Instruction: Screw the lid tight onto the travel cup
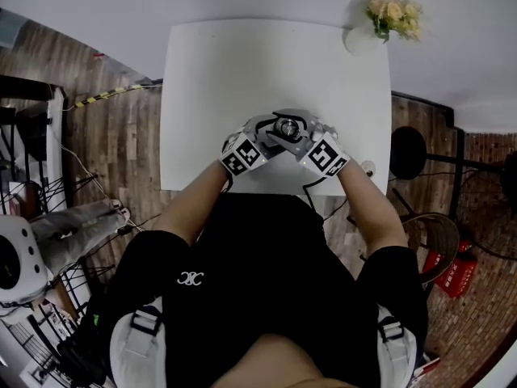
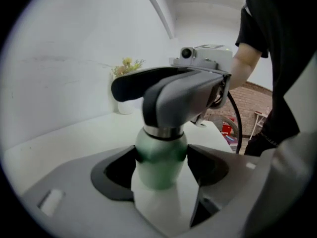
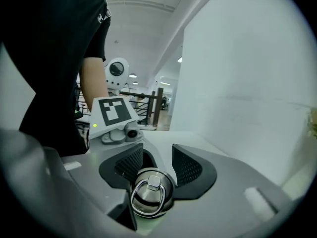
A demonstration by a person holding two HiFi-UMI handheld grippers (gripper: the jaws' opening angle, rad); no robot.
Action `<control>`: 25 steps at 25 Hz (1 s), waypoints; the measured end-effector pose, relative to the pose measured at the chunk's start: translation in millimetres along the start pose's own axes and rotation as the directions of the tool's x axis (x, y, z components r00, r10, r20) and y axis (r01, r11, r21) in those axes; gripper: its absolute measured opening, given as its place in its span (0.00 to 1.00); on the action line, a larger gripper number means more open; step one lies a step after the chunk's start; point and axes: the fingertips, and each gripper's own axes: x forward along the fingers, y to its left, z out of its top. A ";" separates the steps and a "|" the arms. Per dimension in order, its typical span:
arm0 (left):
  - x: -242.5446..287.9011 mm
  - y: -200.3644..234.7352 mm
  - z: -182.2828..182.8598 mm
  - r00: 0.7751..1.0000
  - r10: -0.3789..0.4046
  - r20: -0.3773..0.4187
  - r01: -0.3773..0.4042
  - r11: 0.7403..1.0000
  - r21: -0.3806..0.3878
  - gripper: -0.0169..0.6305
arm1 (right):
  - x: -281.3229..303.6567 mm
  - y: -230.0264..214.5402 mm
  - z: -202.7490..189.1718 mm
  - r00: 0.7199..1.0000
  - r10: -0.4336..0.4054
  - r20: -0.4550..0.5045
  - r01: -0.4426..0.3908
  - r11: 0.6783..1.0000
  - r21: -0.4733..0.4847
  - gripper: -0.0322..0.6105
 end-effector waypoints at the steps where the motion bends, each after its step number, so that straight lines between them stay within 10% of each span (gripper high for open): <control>1: 0.2 0.0 0.3 1.000 0.003 -0.002 -0.003 1.000 -0.001 0.61 | -0.3 -4.1 1.1 0.998 -0.055 0.019 0.055 0.998 0.014 0.33; 7: -0.4 -0.2 -1.0 1.000 0.015 -0.011 -0.015 1.000 -0.002 0.61 | -1.7 -19.1 4.0 0.956 -0.286 0.069 0.281 0.957 0.078 0.30; 25: 1.3 -1.0 -1.7 0.999 0.034 -0.008 -0.034 0.999 -0.009 0.61 | -14.0 -37.8 -1.4 0.800 -0.599 0.040 0.583 0.792 0.183 0.29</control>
